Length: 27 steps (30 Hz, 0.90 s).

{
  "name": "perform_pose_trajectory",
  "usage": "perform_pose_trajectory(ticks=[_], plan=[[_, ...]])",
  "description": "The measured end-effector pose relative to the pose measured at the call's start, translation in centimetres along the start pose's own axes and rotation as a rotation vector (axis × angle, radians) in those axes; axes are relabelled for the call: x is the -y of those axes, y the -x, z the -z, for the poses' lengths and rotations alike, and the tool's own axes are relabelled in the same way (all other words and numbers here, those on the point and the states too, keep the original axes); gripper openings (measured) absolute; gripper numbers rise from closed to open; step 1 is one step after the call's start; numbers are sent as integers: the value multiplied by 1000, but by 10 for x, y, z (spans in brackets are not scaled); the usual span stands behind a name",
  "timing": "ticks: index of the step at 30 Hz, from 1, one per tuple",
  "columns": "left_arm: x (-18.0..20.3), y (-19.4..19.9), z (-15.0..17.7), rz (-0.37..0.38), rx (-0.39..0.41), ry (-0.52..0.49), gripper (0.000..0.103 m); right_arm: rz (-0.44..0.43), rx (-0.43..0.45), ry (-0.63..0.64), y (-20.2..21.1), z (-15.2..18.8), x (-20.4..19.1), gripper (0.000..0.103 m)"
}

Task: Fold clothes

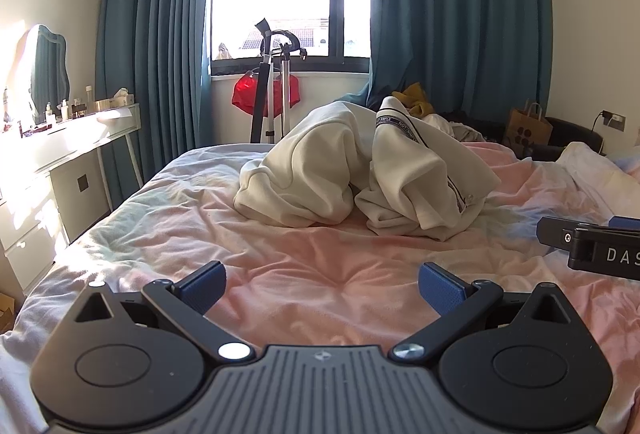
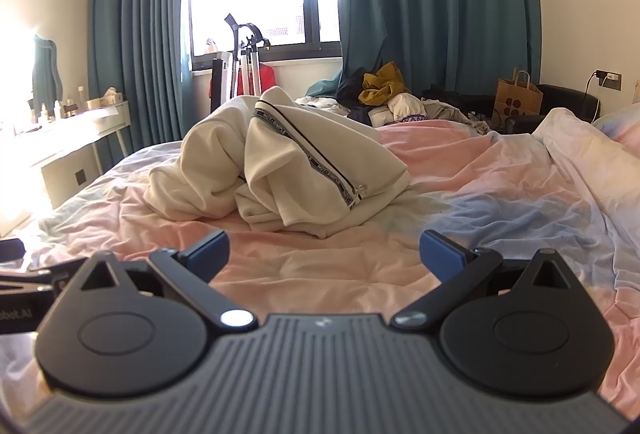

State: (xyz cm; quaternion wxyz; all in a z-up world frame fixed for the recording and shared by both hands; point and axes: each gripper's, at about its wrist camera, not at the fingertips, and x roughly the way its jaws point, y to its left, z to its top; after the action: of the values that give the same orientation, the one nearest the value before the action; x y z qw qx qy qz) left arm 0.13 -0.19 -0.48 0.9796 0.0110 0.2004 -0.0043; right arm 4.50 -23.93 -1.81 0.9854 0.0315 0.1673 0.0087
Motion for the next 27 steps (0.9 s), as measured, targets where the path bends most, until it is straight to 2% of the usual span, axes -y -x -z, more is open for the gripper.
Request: perform_pose_trajectory(ticks=[17, 19, 27], plan=[[-1, 0, 0, 13, 7, 4, 103, -1, -21, -15, 0, -2, 1, 103], [1, -2, -1, -4, 23, -14, 103, -5, -26, -20, 0, -2, 1, 103], [8, -40, -28, 49, -31, 11, 103, 4, -57, -42, -7, -3, 6, 103]])
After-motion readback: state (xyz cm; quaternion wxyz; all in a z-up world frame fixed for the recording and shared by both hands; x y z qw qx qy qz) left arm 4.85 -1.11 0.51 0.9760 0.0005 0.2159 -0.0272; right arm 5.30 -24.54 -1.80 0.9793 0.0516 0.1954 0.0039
